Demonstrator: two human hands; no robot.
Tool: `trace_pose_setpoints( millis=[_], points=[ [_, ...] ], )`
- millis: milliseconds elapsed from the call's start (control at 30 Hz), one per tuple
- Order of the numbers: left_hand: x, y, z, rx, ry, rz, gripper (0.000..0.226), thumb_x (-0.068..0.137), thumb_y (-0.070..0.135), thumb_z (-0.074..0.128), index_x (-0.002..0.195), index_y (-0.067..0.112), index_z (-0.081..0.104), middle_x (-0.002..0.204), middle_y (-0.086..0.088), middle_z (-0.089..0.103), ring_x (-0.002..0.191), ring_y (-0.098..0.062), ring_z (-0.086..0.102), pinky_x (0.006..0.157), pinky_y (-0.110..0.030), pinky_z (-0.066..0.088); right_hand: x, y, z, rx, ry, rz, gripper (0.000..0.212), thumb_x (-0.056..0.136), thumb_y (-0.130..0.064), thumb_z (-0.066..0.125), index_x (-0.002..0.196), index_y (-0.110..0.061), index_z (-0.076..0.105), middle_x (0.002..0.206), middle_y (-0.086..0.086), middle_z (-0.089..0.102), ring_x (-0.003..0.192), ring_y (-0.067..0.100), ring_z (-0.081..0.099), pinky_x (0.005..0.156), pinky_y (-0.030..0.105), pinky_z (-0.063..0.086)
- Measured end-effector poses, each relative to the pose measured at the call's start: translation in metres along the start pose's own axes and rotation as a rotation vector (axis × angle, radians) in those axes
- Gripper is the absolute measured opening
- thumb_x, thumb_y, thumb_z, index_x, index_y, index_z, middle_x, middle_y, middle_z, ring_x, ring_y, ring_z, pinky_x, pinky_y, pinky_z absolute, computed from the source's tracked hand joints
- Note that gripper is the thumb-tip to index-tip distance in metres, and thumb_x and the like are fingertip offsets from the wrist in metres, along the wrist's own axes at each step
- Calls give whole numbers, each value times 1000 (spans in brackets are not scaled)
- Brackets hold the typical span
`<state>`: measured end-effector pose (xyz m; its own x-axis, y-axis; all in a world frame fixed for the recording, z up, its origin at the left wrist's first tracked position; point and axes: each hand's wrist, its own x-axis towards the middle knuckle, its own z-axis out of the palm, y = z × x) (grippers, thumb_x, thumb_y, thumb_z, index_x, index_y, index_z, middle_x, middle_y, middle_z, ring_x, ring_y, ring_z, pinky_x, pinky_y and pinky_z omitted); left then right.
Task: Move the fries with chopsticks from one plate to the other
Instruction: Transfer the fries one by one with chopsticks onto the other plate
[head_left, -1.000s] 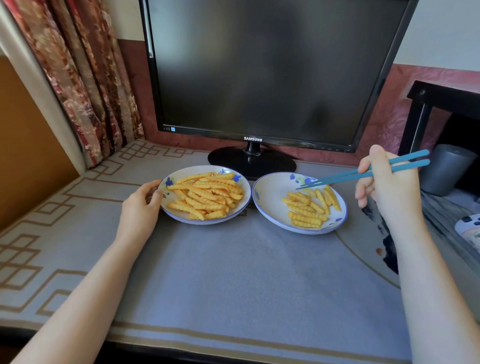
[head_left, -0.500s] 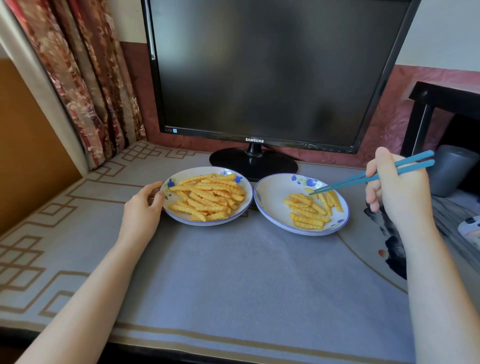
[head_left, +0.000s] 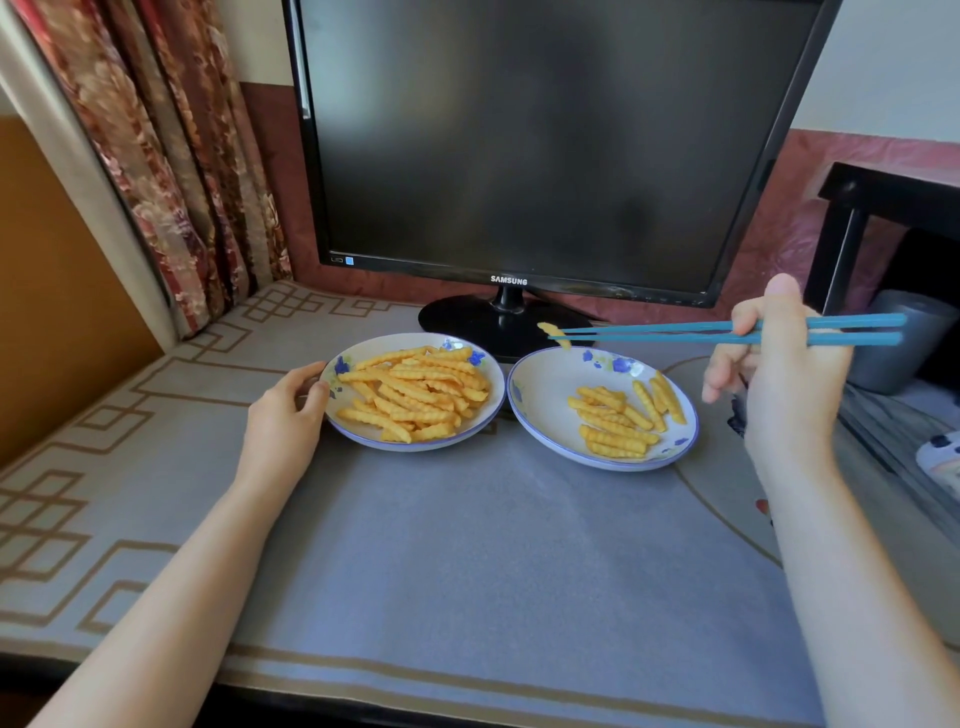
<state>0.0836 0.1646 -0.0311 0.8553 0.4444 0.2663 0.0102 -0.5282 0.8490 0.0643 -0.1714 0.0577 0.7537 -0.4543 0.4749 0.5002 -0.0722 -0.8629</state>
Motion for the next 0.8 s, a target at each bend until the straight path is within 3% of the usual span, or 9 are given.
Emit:
trace_pose_setpoints(
  millis=[133, 267, 367, 433, 533, 667, 800],
  points=[
    [0, 0, 0, 4, -1, -1, 32, 97, 18, 44, 126, 15, 58, 119, -6, 64, 98, -8, 49, 83, -22, 34, -20, -3, 20, 118, -127, 22, 45, 103, -26, 39, 60, -17, 46, 41, -4, 45, 29, 19, 40, 40, 26, 28],
    [-1, -1, -1, 7, 0, 6, 33, 97, 18, 44, 126, 15, 58, 120, -7, 64, 101, -10, 51, 84, -22, 34, -40, -1, 37, 148, -227, 82, 47, 103, -28, 40, 58, -18, 47, 42, -1, 43, 30, 20, 40, 39, 23, 35],
    [0, -1, 0, 8, 2, 3, 33, 97, 18, 44, 127, 13, 58, 120, -7, 64, 101, -11, 51, 83, -22, 34, -53, 1, 47, 133, -322, 92, 45, 100, -37, 42, 59, -21, 49, 41, 7, 41, 31, 20, 43, 46, 48, 38],
    [1, -1, 1, 10, 3, 5, 33, 97, 18, 44, 126, 14, 59, 119, -8, 64, 102, -12, 52, 83, -23, 35, -60, 4, 52, 123, -379, 87, 44, 98, -38, 40, 58, -23, 50, 40, 8, 43, 32, 20, 45, 47, 42, 36],
    [1, -2, 1, 7, 2, 5, 32, 96, 18, 44, 124, 14, 60, 116, -8, 65, 107, -18, 56, 82, -23, 34, -67, 9, 58, 92, -439, 64, 44, 105, -26, 35, 65, -13, 48, 40, 7, 46, 34, 17, 46, 45, 26, 32],
    [1, -2, 0, 8, 1, 4, 32, 96, 18, 45, 124, 13, 60, 116, -7, 65, 106, -17, 56, 82, -22, 34, -74, 13, 62, 56, -530, 38, 40, 104, -19, 34, 69, -7, 48, 41, 15, 45, 37, 15, 45, 47, 25, 32],
    [1, -1, 0, 11, 0, 12, 32, 96, 17, 44, 124, 14, 60, 116, -7, 65, 96, -9, 50, 81, -21, 33, -71, 14, 60, 62, -552, 45, 40, 104, -20, 35, 69, -7, 51, 39, 10, 48, 36, 18, 46, 45, 25, 33]
  ],
)
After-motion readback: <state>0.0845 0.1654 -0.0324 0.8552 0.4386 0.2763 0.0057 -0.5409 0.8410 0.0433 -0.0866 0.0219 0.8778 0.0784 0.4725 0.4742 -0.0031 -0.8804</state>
